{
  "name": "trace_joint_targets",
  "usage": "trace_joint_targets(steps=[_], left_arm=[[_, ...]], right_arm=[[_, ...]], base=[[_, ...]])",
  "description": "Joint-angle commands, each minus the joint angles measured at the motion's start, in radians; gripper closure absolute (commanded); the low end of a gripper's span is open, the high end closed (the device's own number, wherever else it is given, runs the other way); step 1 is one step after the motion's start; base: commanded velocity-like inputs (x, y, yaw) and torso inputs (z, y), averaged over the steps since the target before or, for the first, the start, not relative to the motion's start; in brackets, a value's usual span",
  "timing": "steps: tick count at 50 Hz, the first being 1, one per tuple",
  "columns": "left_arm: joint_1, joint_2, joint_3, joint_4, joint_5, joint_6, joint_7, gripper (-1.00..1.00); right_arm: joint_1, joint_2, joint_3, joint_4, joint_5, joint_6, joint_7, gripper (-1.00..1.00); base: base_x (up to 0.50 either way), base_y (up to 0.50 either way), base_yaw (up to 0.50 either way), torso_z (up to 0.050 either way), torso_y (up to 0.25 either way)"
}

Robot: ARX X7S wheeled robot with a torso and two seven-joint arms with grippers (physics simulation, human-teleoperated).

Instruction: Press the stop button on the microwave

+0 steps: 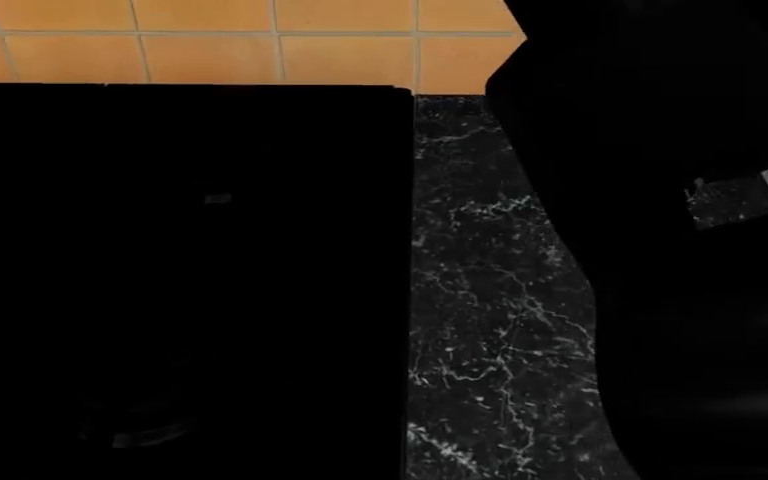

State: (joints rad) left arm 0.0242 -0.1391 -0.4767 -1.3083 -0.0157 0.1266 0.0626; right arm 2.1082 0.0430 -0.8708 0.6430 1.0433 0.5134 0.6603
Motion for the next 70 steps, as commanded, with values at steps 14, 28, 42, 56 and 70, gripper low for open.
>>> trace_joint_targets(steps=[14, 28, 42, 56, 70], left_arm=[[-0.001, -0.001, 0.000, -0.001, 0.000, 0.000, 0.000, -1.00], [-0.001, -0.001, 0.000, -0.001, 0.000, 0.000, 0.000, -1.00], [-0.001, -0.001, 0.000, -0.001, 0.000, 0.000, 0.000, -1.00], [-0.001, -0.001, 0.000, -0.001, 0.000, 0.000, 0.000, -1.00], [-0.001, -0.001, 0.000, -0.001, 0.000, 0.000, 0.000, -1.00]], right_arm=[[0.001, 0.003, -0.020, -0.023, 0.017, -0.006, 0.003, -1.00], [0.015, 0.004, -0.029, -0.024, 0.019, -0.014, 0.005, -1.00], [0.081, 0.001, -0.030, -0.043, 0.021, -0.007, 0.019, -1.00], [0.072, 0.010, -0.049, -0.043, 0.001, -0.023, 0.035, -1.00], [0.051, 0.016, -0.053, -0.058, 0.000, -0.046, 0.037, -1.00]], base=[[0.00, 0.00, 0.00, 0.050, 0.085], [0.18, -0.10, 0.00, 0.050, 0.085], [0.00, 0.00, 0.00, 0.050, 0.084], [0.00, 0.08, 0.00, 0.050, 0.085], [0.00, 0.10, 0.00, 0.050, 0.085]])
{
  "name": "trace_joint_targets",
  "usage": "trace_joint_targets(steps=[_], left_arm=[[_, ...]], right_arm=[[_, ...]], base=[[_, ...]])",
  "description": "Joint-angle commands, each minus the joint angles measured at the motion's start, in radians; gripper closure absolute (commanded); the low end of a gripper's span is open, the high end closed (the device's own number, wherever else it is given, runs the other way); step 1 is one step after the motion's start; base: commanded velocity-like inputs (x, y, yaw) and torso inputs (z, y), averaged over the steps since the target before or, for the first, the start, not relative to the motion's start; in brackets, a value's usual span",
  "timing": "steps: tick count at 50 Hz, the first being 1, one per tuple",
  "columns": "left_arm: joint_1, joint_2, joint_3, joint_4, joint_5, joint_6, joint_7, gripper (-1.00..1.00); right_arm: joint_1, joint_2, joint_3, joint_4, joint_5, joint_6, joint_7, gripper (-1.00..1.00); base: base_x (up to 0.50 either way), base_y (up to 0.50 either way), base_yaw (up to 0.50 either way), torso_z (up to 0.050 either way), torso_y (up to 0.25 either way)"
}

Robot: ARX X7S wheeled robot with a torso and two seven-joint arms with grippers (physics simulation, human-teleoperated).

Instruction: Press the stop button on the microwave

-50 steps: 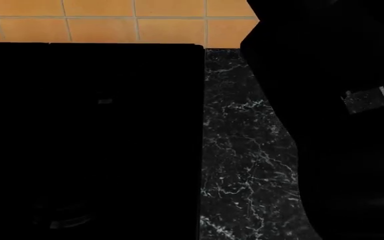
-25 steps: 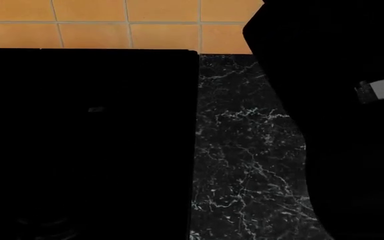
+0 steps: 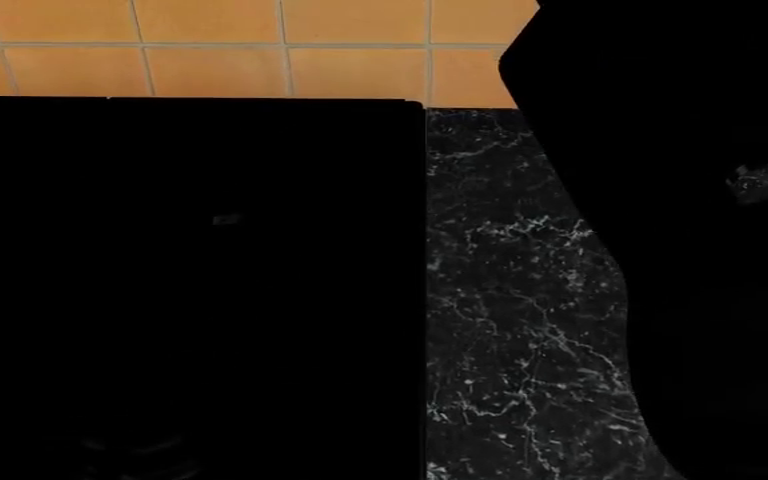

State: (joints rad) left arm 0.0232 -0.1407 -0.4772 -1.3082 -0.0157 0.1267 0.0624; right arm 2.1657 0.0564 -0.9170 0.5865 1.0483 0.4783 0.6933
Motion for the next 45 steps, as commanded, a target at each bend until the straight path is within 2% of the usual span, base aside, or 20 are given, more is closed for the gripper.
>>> trace_joint_targets(steps=[1, 7, 17, 20, 45], left_arm=[[0.000, 0.001, 0.000, -0.001, 0.000, 0.000, 0.000, -1.00], [0.000, 0.001, 0.000, -0.001, 0.000, 0.000, 0.000, -1.00], [0.000, 0.001, 0.000, -0.001, 0.000, 0.000, 0.000, -1.00], [0.000, 0.001, 0.000, -0.001, 0.000, 0.000, 0.000, -1.00], [0.000, 0.001, 0.000, -0.001, 0.000, 0.000, 0.000, -1.00]], right_arm=[[-0.006, 0.002, -0.009, 0.000, -0.004, -0.007, 0.004, -1.00], [-0.014, 0.004, -0.016, 0.008, -0.007, -0.006, 0.010, -1.00], [-0.003, 0.020, 0.003, -0.017, 0.058, 0.094, 0.074, -1.00], [0.001, 0.035, 0.012, -0.064, 0.093, 0.151, 0.134, -1.00], [-0.019, 0.084, 0.059, -0.275, 0.226, 0.273, 0.286, -1.00]], base=[[0.00, 0.00, 0.00, 0.050, 0.082], [0.00, 0.00, 0.00, 0.043, 0.062], [0.00, 0.00, 0.00, 0.000, 0.000], [0.00, 0.00, 0.00, 0.000, 0.000], [0.00, 0.00, 0.00, 0.000, 0.000]])
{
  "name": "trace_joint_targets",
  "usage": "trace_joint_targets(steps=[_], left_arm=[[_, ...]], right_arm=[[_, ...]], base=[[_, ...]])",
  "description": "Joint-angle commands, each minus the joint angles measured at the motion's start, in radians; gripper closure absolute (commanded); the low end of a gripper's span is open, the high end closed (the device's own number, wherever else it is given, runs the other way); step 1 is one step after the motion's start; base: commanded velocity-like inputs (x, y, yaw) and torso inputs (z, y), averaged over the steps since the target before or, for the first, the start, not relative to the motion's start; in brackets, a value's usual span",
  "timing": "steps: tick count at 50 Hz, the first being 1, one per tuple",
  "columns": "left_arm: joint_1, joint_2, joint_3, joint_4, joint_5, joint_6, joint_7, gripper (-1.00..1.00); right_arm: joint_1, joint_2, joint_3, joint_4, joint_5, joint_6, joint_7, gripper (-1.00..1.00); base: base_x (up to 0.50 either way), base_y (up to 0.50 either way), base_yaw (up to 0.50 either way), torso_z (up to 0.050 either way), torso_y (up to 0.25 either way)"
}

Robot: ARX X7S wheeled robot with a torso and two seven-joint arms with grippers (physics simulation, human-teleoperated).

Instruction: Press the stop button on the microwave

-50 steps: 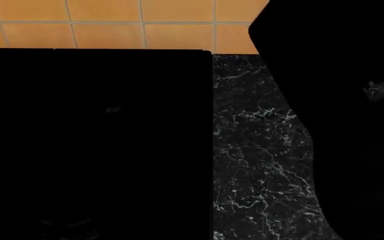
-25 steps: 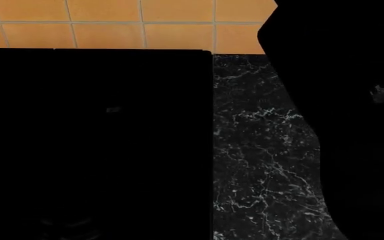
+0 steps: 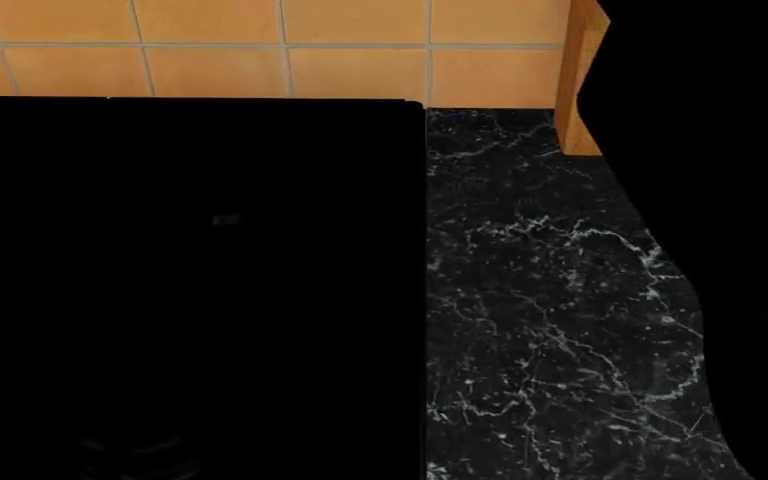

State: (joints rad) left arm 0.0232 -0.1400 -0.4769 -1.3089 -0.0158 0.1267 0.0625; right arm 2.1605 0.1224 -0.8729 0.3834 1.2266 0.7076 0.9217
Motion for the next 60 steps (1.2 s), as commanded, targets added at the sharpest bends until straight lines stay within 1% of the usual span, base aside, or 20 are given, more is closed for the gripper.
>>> trace_joint_targets(steps=[1, 12, 21, 22, 46, 52, 60], left_arm=[[0.000, 0.000, 0.000, 0.000, 0.000, 0.000, 0.000, -1.00], [0.000, 0.000, 0.000, 0.000, 0.000, 0.000, 0.000, -1.00], [0.000, 0.000, 0.000, 0.000, 0.000, 0.000, 0.000, -1.00], [0.000, 0.000, 0.000, 0.000, 0.000, 0.000, 0.000, -1.00], [0.000, 0.000, 0.000, 0.000, 0.000, 0.000, 0.000, -1.00], [0.000, 0.000, 0.000, 0.000, 0.000, 0.000, 0.000, -1.00], [0.000, 0.000, 0.000, 0.000, 0.000, 0.000, 0.000, -1.00]], right_arm=[[-0.016, 0.021, 0.019, -0.081, 0.057, 0.049, 0.066, -1.00], [-0.046, 0.033, 0.035, -0.172, 0.111, 0.079, 0.136, -1.00], [-0.062, 0.031, 0.037, -0.206, 0.134, 0.088, 0.162, -1.00], [-0.063, 0.031, 0.036, -0.207, 0.134, 0.088, 0.163, 1.00], [-0.083, 0.045, 0.043, -0.293, 0.183, 0.110, 0.219, 1.00], [-0.072, 0.049, 0.040, -0.255, 0.163, 0.099, 0.196, 1.00], [-0.083, 0.039, 0.007, -0.132, 0.086, 0.049, 0.106, 1.00]], base=[[0.00, 0.00, 0.00, 0.000, 0.000], [0.00, 0.00, 0.00, 0.000, 0.000], [0.00, 0.00, 0.00, 0.000, 0.000], [0.00, 0.00, 0.00, 0.000, 0.000], [0.00, 0.00, 0.00, 0.000, 0.000], [0.00, 0.00, 0.00, 0.000, 0.000], [0.00, 0.00, 0.00, 0.000, 0.000]])
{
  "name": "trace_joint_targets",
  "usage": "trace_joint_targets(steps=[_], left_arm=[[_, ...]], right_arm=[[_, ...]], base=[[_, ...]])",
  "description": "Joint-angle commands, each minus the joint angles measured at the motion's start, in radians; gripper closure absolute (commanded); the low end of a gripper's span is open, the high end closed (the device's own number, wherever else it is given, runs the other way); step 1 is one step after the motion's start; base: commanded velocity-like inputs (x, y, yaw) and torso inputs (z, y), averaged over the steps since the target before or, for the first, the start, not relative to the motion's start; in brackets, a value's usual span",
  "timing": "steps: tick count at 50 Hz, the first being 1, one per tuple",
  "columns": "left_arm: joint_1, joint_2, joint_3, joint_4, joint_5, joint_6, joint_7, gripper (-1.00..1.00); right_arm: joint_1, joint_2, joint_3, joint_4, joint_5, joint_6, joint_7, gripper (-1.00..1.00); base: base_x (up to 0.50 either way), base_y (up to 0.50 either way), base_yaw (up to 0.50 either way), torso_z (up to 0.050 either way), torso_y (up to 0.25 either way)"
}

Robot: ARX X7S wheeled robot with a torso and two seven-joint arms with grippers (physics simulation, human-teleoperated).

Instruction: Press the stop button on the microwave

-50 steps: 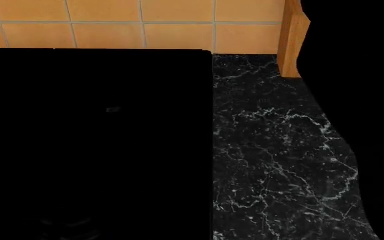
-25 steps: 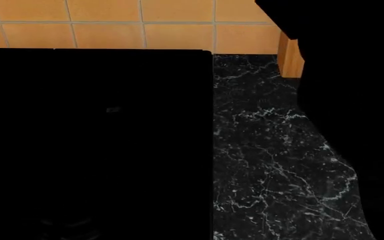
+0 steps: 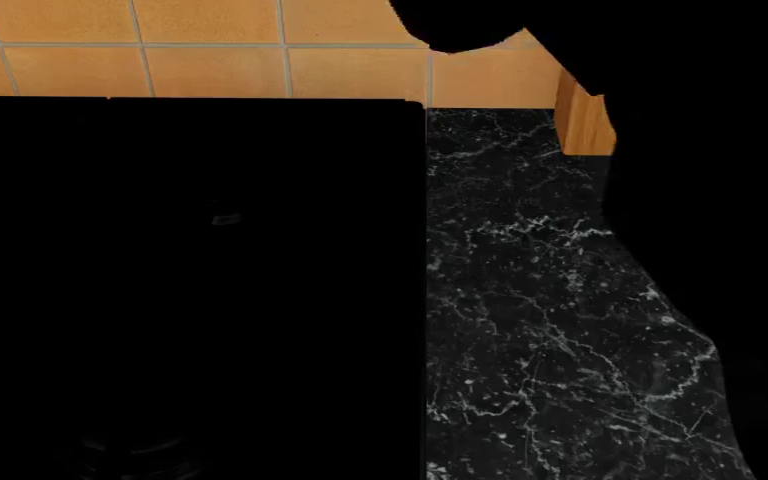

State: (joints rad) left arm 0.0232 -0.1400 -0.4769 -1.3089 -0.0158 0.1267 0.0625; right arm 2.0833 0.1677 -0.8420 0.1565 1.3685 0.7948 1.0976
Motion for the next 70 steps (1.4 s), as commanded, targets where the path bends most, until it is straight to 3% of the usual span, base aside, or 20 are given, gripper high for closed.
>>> trace_joint_targets(steps=[1, 47, 70], left_arm=[[0.000, 0.000, 0.000, 0.000, 0.000, 0.000, 0.000, -1.00], [0.000, 0.000, 0.000, 0.000, 0.000, 0.000, 0.000, -1.00], [0.000, 0.000, 0.000, 0.000, 0.000, 0.000, 0.000, -1.00]], right_arm=[[-0.008, -0.003, -0.024, 0.088, -0.056, -0.038, -0.064, 1.00], [-0.026, -0.068, -0.124, 0.393, -0.223, -0.171, -0.256, 1.00], [-0.023, -0.058, -0.142, 0.426, -0.247, -0.189, -0.283, 1.00]], base=[[0.00, 0.00, 0.00, 0.000, 0.000], [0.00, 0.00, 0.00, 0.001, 0.000], [0.01, 0.00, 0.01, 0.004, 0.000]])
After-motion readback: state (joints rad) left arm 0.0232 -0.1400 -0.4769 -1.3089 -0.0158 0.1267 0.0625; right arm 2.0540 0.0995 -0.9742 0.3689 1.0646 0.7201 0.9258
